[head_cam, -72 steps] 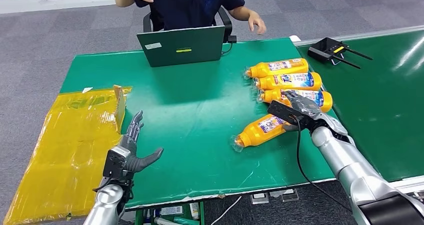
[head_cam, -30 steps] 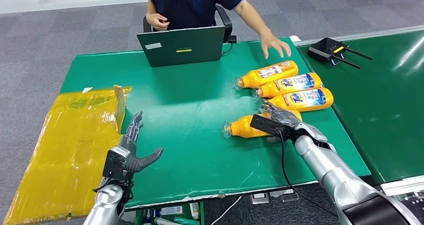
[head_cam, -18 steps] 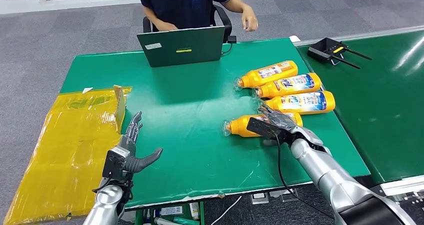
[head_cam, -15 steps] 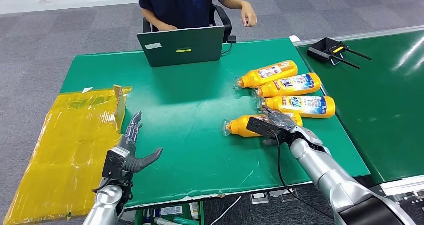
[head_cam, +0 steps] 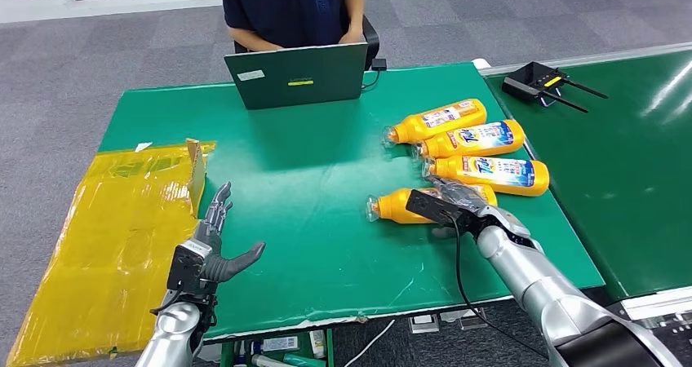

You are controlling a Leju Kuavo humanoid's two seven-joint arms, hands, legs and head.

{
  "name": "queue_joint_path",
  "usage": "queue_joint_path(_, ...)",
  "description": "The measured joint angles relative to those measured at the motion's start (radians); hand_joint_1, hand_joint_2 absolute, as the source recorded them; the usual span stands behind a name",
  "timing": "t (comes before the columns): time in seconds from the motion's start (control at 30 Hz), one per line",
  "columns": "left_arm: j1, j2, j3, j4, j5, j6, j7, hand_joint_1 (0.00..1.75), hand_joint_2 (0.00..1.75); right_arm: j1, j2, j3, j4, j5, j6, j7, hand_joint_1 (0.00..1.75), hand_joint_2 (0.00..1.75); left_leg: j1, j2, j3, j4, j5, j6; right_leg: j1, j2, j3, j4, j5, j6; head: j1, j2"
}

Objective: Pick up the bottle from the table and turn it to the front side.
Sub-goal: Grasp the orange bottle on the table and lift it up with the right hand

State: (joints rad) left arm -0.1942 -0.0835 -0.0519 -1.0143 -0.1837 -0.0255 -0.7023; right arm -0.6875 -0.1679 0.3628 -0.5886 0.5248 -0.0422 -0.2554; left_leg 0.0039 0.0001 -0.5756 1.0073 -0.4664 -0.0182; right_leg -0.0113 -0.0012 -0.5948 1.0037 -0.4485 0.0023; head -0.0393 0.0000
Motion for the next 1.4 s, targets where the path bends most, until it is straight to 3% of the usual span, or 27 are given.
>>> queue_joint_path(0.53,0.005,0.006,0.0,0.0,0.006,0.0,0.0,0.0,1.75,0.004,-0.046,0.0,0.0,-0.006,0.001,0.002,0.0,1.75,0.0,0.0,0.0,0.0,0.0,0.0,0.0,0.0,0.0,0.0,0.0,0.0,0.0,0.0)
queue_joint_path(1.4,0.012,0.006,0.003,0.0,-0.024,-0.009,0.0,0.0,1.75,0.084,-0.12,-0.006,-0.137,0.027,0.044,0.118,0.0,1.75,0.0,0.0,0.004,0.0,0.0,0.0,0.0,0.0,0.004,-0.001,0.0,0.0,0.0,0.0)
